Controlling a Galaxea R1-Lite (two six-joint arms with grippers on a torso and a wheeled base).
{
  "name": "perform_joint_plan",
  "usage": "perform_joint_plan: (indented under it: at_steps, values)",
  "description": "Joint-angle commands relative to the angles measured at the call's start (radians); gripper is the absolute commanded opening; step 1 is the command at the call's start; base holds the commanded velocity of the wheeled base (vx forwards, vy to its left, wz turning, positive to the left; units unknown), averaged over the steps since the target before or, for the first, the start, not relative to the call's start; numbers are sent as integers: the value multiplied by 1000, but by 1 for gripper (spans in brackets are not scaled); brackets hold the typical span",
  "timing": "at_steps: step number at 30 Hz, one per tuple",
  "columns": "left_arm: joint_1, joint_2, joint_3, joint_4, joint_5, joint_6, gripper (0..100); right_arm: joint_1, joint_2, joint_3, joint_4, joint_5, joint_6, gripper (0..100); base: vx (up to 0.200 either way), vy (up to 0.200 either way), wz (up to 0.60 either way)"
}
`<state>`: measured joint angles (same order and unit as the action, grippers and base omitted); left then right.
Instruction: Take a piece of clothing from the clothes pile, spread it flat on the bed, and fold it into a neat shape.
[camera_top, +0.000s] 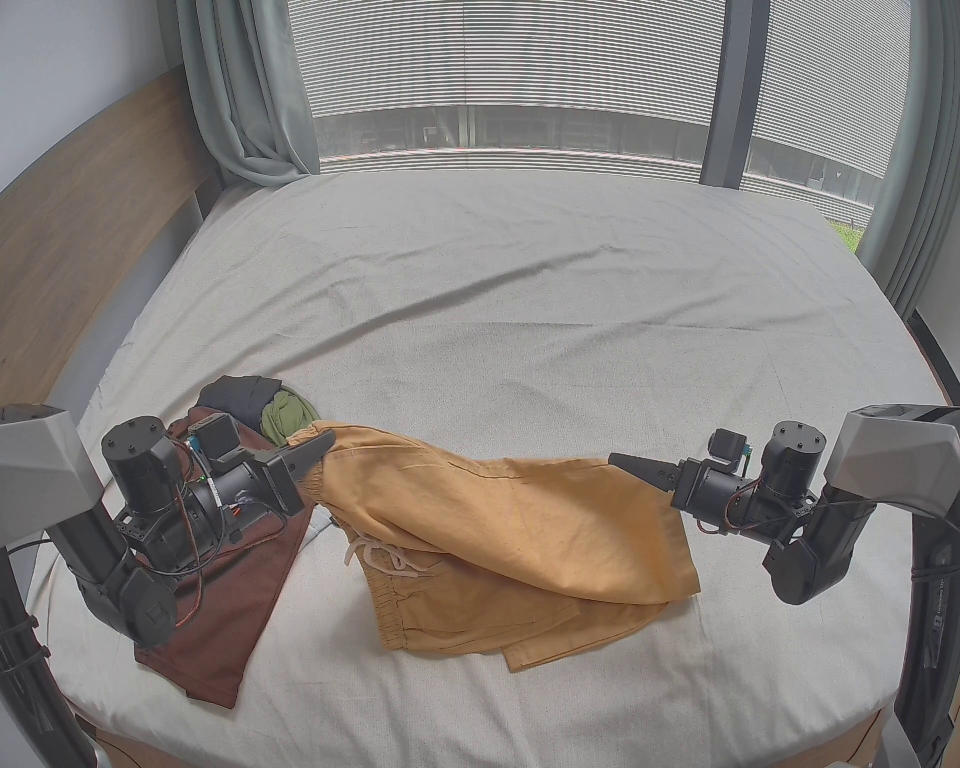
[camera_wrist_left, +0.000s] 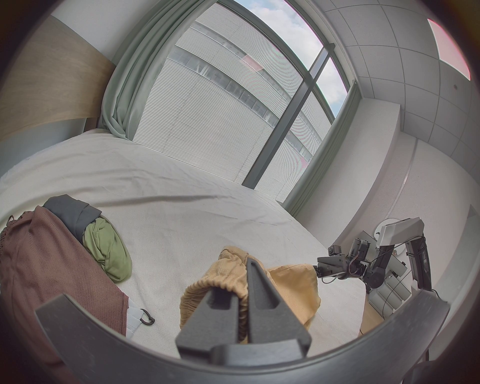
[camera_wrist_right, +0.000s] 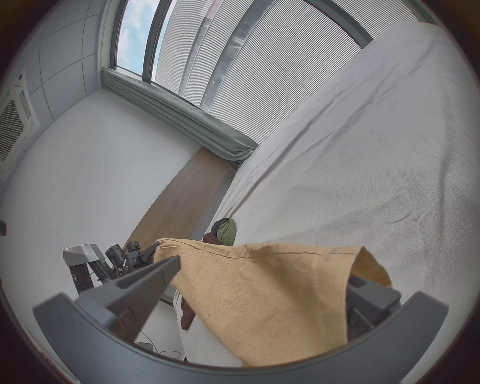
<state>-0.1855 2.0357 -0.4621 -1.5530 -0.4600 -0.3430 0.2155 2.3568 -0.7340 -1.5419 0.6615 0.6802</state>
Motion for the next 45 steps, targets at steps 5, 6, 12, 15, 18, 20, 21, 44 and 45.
perform_joint_plan:
  at_steps: [5, 6, 12, 15, 18, 20, 21, 44, 45]
  values:
    - [1, -17, 0, -2, 0, -2, 0, 5, 53, -1, -1, -19, -7, 0, 0, 0, 0]
    - [1, -17, 0, -2, 0, -4, 0, 2, 44, 15, -1, -14, -8, 0, 0, 0, 0]
    - [0, -15, -1, -2, 0, -5, 0, -1, -8, 71, -1, -6, -8, 0, 0, 0, 0]
    - [1, -15, -9, -2, 0, -8, 0, -2, -74, 107, -1, 9, -7, 0, 0, 0, 0]
    - [1, -20, -18, -2, 0, -16, 0, -1, -129, 131, -1, 10, -7, 0, 0, 0, 0]
    - [1, -26, -33, -2, 0, -30, 0, 4, -177, 151, 0, 10, -5, 0, 0, 0, 0]
    - [1, -35, -38, -2, 0, -33, 0, 5, -195, 160, 0, 10, -5, 0, 0, 0, 0]
    - [12, -115, -102, -2, -8, -76, 0, 10, -450, 211, 2, 10, -1, 0, 0, 0, 0]
    - [12, -117, -102, -2, -8, -76, 0, 11, -458, 212, 2, 9, -1, 0, 0, 0, 0]
